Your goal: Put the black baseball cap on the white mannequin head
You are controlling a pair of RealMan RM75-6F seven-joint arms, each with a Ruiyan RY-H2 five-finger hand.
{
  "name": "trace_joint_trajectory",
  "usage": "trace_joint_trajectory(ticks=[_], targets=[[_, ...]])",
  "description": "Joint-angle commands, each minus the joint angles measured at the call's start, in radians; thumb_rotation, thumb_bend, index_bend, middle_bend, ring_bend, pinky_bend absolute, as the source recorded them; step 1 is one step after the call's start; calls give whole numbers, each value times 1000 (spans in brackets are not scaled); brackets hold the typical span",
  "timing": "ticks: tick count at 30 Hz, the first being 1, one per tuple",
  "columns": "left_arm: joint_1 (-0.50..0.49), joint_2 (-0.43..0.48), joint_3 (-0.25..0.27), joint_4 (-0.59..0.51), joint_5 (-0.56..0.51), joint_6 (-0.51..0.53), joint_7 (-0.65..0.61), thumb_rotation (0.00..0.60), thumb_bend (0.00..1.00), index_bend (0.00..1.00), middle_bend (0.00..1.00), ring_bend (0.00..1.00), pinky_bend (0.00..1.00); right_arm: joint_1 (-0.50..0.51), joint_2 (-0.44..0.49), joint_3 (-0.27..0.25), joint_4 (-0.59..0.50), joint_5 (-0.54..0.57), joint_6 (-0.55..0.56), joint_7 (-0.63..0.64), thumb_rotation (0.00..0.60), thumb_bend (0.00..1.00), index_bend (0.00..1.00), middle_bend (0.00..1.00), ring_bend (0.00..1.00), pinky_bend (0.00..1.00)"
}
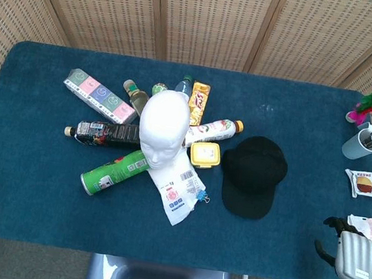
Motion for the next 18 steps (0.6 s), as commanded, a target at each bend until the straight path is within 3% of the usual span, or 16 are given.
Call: trace_joint_trajectory(ticks=[1,18], targets=[[-1,1,0,-1,-3,-4,2,600,339,664,522,386,314,-1,-2,3,3,0,-4,4,600,252,411,441,517,561],[2,32,-6,-25,1,20,8,600,339,664,522,386,314,-23,3,13,7,-32,6,50,600,252,411,440,513,560]])
